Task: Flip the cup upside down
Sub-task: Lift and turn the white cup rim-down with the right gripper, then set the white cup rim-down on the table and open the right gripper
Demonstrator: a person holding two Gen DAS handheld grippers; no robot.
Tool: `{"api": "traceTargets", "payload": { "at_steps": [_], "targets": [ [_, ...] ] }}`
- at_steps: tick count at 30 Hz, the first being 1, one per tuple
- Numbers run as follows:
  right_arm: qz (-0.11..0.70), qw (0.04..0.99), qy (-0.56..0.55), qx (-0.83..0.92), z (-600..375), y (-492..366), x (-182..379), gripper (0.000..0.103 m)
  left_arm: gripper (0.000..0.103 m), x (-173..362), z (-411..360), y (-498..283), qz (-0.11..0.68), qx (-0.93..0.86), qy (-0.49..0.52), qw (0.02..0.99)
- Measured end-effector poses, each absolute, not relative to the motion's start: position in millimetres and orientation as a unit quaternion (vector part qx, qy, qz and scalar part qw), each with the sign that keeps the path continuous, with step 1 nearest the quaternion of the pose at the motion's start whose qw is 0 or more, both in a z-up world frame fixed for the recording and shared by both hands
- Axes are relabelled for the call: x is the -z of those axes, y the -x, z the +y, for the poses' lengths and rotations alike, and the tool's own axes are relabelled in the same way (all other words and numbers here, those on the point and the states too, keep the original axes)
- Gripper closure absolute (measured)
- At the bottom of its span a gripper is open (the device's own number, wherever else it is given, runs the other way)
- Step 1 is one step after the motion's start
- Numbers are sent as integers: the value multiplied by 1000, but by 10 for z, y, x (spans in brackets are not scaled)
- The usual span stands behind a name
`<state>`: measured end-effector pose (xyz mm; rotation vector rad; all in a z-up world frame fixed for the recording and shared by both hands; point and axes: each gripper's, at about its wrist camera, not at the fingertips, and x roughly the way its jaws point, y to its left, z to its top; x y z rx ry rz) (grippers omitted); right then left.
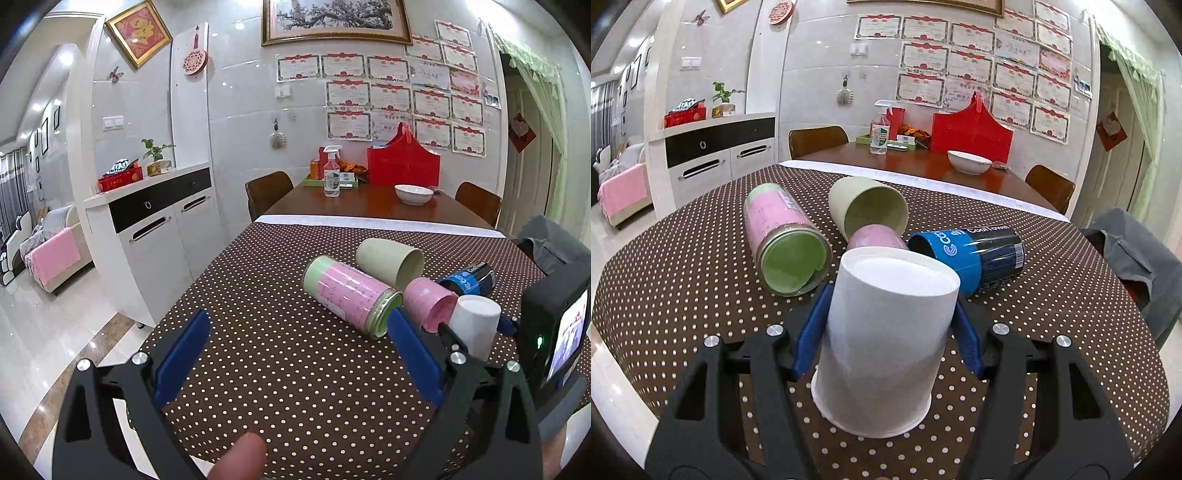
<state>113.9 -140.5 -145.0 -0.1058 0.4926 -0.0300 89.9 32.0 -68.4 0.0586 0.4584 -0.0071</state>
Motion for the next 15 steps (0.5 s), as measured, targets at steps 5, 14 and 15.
{"api": "traceTargets", "payload": {
  "at_steps": [5,14,15],
  "targets": [
    [239,970,52,5,-1412,-1050,1469,12,8,683,323,-895,226,3,-29,974],
    [235,971,45,-7,-1453,-980,1357,6,8,642,301,-853,221,4,-28,975],
    [234,971,45,-5,-1467,-971,1328,6,8,635,299,-846,220,5,-25,975]
  ]
}}
